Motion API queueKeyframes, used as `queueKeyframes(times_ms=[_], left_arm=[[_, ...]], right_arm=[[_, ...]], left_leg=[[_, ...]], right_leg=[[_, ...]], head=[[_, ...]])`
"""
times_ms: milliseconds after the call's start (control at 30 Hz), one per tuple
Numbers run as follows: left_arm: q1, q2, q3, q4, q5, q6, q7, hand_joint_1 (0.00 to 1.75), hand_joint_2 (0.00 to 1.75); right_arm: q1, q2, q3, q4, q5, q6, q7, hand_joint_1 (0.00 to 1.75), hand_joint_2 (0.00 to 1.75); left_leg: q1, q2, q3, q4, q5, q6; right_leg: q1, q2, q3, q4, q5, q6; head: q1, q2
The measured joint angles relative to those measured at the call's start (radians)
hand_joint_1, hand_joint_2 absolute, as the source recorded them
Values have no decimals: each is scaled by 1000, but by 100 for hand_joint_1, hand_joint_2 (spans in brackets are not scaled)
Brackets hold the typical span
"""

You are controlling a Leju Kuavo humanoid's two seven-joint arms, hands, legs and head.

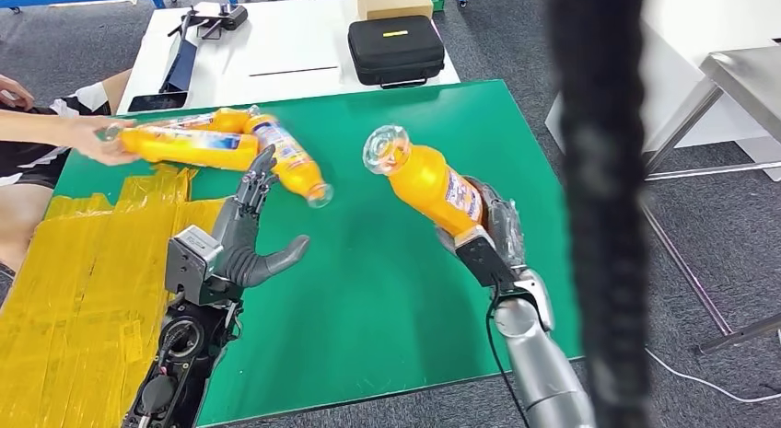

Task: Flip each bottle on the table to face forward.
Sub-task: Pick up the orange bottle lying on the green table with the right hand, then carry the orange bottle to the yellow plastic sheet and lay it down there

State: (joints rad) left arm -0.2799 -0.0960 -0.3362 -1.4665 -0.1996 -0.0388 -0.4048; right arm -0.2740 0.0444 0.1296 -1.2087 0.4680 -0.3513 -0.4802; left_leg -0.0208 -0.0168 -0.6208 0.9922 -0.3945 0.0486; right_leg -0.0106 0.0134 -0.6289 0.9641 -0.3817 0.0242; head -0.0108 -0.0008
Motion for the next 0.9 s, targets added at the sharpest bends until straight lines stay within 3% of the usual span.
queueKeyframes(times_ms=[167, 500, 900], left_arm=[[-19, 7, -36, -2, 27, -22, 14, 0, 175], [-43, 8, -79, -3, 37, -36, 20, 0, 175], [-60, 3, -100, -17, 47, -20, 29, 0, 175]], right_arm=[[-50, 33, 42, 34, -107, 50, -37, 175, 175], [-99, 83, 97, 72, -134, 79, -46, 175, 175], [-120, 160, 230, 89, -200, 243, -49, 175, 175]], left_leg=[[0, 0, 0, 0, 0, 0], [0, 0, 0, 0, 0, 0], [0, 0, 0, 0, 0, 0]], right_leg=[[0, 0, 0, 0, 0, 0], [0, 0, 0, 0, 0, 0], [0, 0, -1, 0, 0, 0]], head=[[0, 0], [0, 0], [0, 0]])
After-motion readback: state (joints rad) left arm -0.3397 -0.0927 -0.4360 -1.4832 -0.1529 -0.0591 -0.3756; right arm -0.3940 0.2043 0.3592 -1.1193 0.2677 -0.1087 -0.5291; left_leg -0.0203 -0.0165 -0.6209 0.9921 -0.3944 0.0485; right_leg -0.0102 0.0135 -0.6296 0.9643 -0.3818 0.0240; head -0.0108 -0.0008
